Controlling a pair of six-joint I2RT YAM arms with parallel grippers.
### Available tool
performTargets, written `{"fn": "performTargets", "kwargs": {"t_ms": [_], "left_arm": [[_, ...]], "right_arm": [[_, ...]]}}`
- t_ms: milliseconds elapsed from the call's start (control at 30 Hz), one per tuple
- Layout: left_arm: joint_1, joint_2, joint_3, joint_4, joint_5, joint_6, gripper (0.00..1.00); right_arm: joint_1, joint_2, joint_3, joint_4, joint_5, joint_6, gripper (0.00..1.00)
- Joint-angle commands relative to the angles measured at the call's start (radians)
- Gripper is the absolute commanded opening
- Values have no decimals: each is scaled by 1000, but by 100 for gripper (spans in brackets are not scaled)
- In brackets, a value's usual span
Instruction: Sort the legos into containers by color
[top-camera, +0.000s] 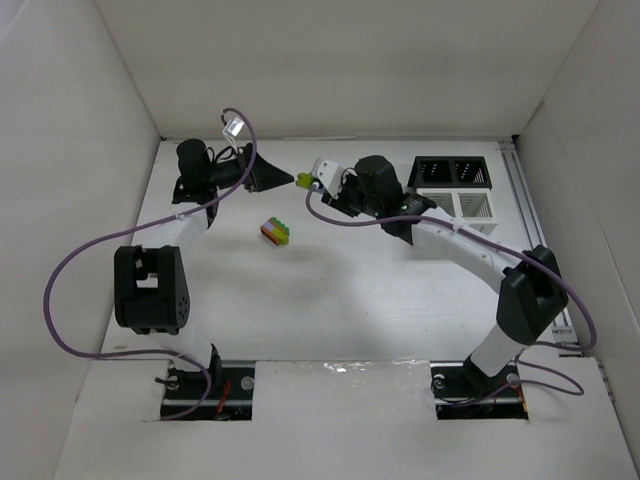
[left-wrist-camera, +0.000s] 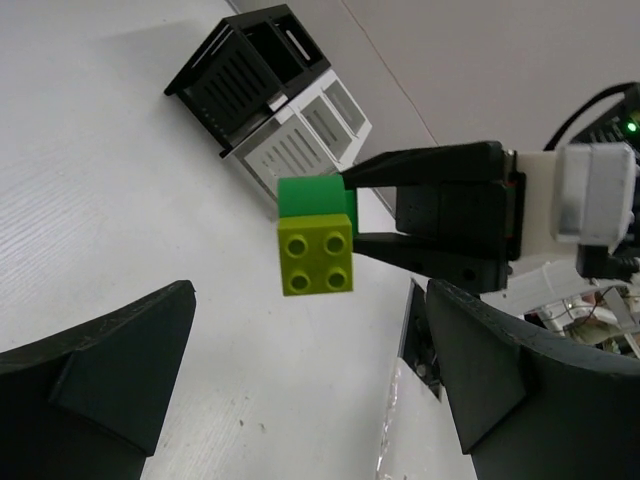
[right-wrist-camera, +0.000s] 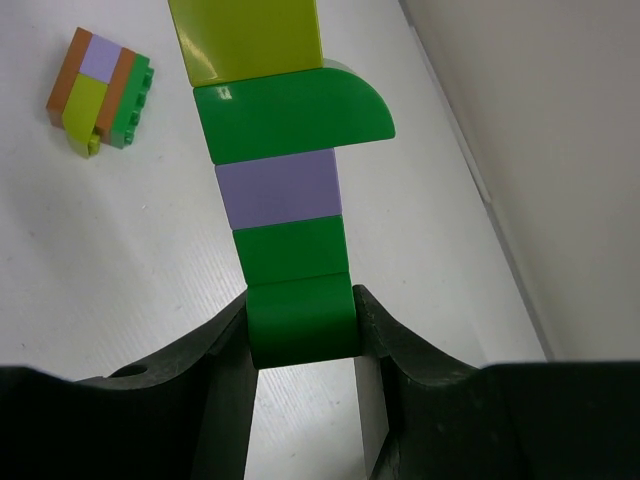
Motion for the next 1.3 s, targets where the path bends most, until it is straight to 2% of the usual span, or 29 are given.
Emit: {"fn": "performTargets", "kwargs": {"t_ms": [0, 200, 467, 600, 633, 867, 1000, 1033, 1133, 1233, 1267], "left_arm": [[-5, 16, 83, -91, -44, 89, 99], [-52, 41, 207, -378, -67, 305, 99], [-103, 50, 219, -437, -11, 373, 94], [-112, 72, 230, -449, 18, 383, 84], [-112, 72, 239, -449, 19, 383, 77], [-112, 92, 239, -440, 9, 374, 53], [-112, 92, 225, -374, 9, 330, 32], [-112, 92, 210, -321, 18, 308, 24], [-112, 92, 183, -207, 37, 216, 21], [-112, 92, 182, -185, 37, 184, 21], [-112, 81, 182, -164, 28, 184, 17]], "right_arm": [[26, -5, 48, 79, 12, -7, 0], [39, 15, 68, 79, 12, -27, 0], [48, 66, 121, 79, 21, -27, 0], [57, 86, 152, 89, 30, -27, 0], [57, 86, 152, 90, 30, -27, 0], [66, 68, 143, 119, 39, -27, 0], [66, 49, 114, 128, 39, -38, 0], [66, 49, 98, 137, 39, -38, 0], [66, 38, 72, 148, 49, -50, 0], [66, 38, 51, 148, 49, -50, 0], [66, 38, 51, 148, 49, -50, 0]]}}
